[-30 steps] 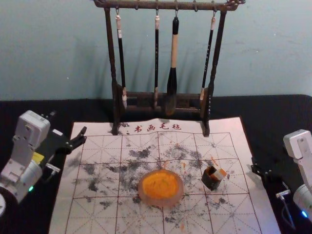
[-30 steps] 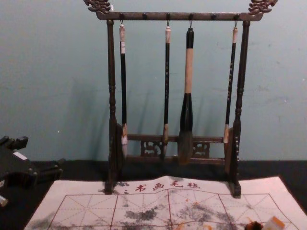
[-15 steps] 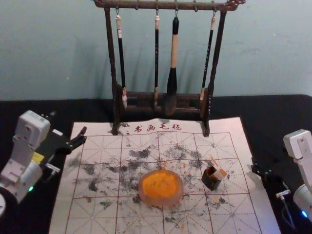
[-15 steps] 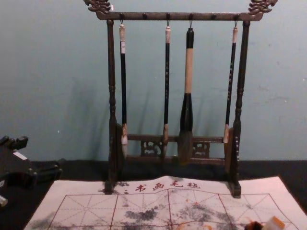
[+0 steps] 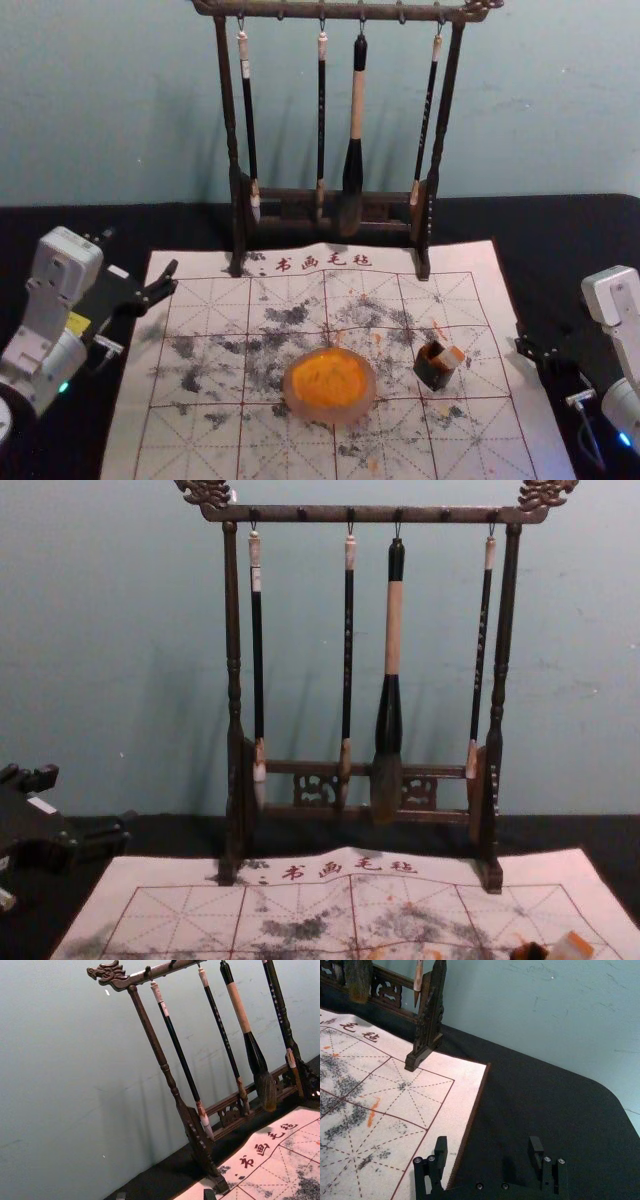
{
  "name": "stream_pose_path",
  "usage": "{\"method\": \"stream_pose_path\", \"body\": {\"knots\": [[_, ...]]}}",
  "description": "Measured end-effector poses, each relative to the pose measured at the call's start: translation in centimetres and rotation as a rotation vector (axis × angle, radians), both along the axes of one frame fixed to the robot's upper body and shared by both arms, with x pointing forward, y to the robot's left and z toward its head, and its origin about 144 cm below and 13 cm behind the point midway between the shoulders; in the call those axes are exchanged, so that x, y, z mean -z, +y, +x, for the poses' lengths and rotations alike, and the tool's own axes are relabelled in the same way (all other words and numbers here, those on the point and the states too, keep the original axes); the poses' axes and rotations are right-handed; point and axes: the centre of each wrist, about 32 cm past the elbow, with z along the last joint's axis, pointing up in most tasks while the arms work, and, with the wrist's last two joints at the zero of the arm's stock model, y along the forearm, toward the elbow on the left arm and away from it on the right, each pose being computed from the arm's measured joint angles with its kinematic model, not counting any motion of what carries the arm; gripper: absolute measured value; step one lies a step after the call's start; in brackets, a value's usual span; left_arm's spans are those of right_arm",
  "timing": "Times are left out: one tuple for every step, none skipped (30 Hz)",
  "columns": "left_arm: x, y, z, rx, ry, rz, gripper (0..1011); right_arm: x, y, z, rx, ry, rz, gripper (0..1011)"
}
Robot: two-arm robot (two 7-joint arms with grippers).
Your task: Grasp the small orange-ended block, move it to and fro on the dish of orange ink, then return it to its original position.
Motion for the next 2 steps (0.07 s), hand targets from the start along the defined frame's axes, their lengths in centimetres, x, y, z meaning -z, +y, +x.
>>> {"method": "stream_pose_path", "body": {"knots": [[0.00,0.00,0.00,0.000,0.000,0.000,1001,0.00,0.00,0.00,0.000,0.000,0.000,1000],[0.00,0.00,0.00,0.000,0.000,0.000,1001,0.00,0.00,0.00,0.000,0.000,0.000,1000]]}}
